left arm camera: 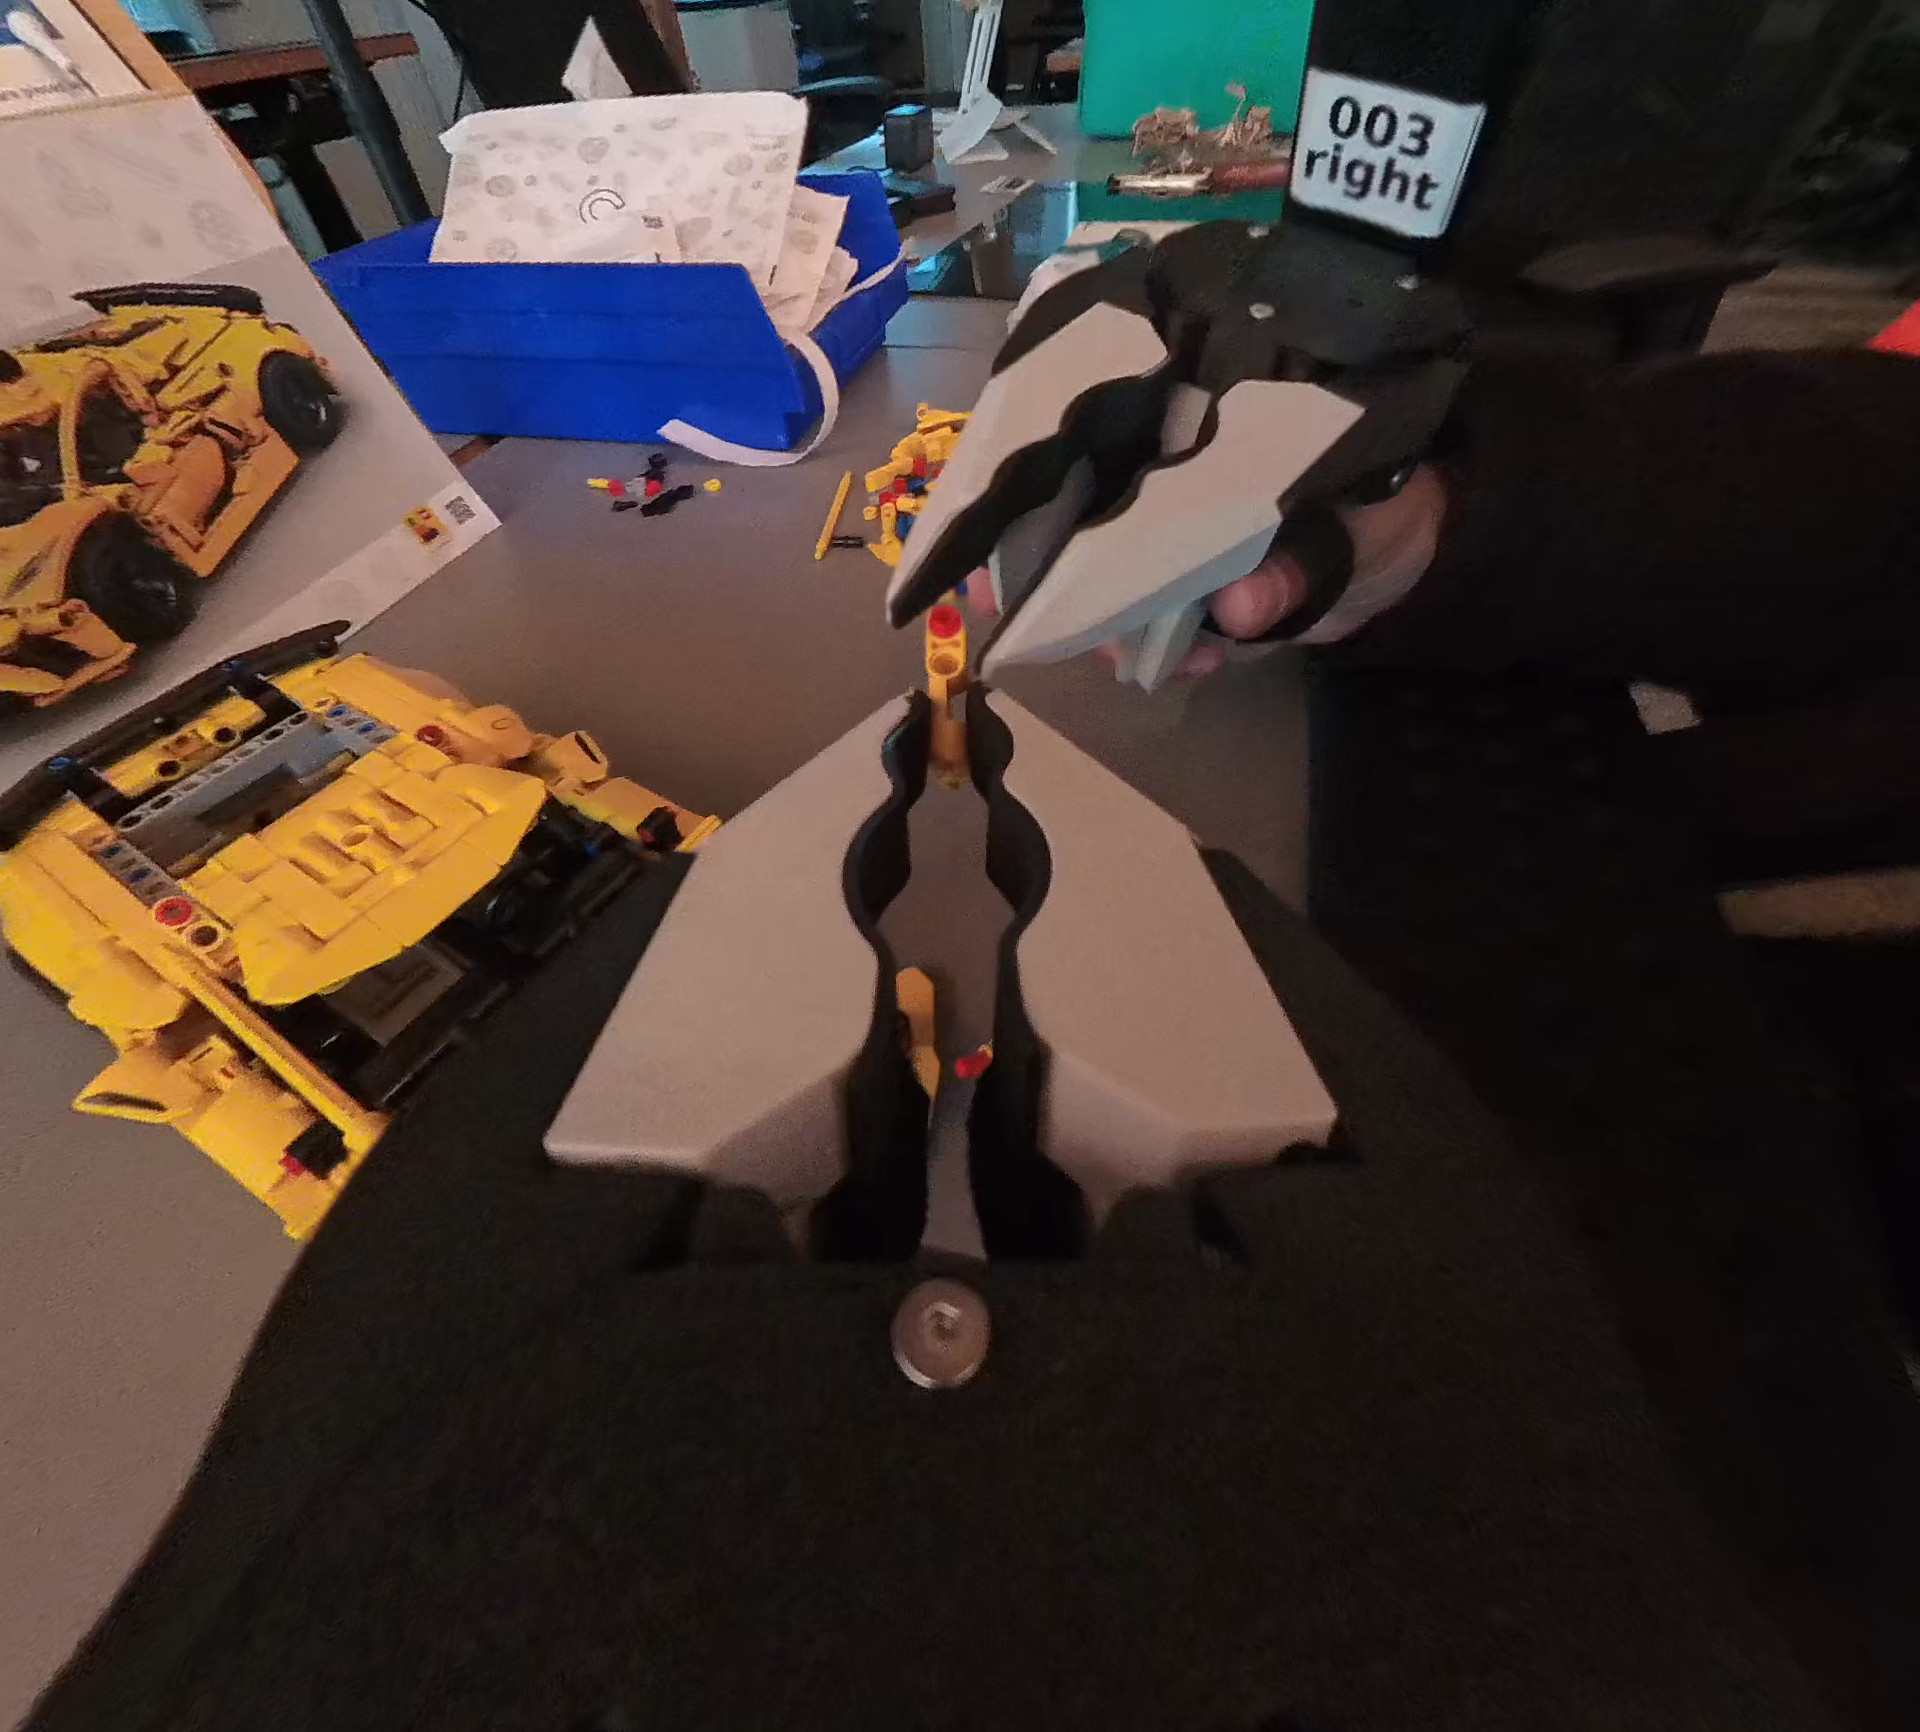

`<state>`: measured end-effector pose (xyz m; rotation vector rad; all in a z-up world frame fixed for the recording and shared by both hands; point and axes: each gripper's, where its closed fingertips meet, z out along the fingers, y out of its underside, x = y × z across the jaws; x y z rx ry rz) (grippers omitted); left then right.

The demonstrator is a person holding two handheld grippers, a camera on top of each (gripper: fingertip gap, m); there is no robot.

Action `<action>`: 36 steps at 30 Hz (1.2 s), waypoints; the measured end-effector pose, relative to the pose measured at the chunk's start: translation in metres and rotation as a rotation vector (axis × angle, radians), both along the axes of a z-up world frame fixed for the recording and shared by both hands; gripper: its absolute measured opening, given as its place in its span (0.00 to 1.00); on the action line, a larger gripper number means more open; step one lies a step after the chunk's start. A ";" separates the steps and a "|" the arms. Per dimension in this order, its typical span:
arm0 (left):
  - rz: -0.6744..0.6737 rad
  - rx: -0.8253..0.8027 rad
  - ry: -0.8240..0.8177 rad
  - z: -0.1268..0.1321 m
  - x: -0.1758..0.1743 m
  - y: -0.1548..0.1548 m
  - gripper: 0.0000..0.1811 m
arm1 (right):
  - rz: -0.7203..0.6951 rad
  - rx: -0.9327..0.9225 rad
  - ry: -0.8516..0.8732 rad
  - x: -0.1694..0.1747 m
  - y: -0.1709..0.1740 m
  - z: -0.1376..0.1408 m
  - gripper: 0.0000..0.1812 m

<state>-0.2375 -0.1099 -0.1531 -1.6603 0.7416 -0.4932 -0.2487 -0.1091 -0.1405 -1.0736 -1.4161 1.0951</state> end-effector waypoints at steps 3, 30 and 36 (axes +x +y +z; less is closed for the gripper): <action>0.001 0.018 0.037 -0.002 0.002 -0.001 0.03 | -0.011 0.023 -0.007 0.001 0.002 -0.001 0.02; -0.011 -0.015 0.119 -0.016 0.003 0.000 0.04 | 0.039 0.003 -0.081 0.003 -0.002 -0.010 0.01; 0.025 -0.098 0.363 -0.059 0.000 0.002 0.03 | 0.114 -0.148 0.174 0.016 -0.007 0.039 0.00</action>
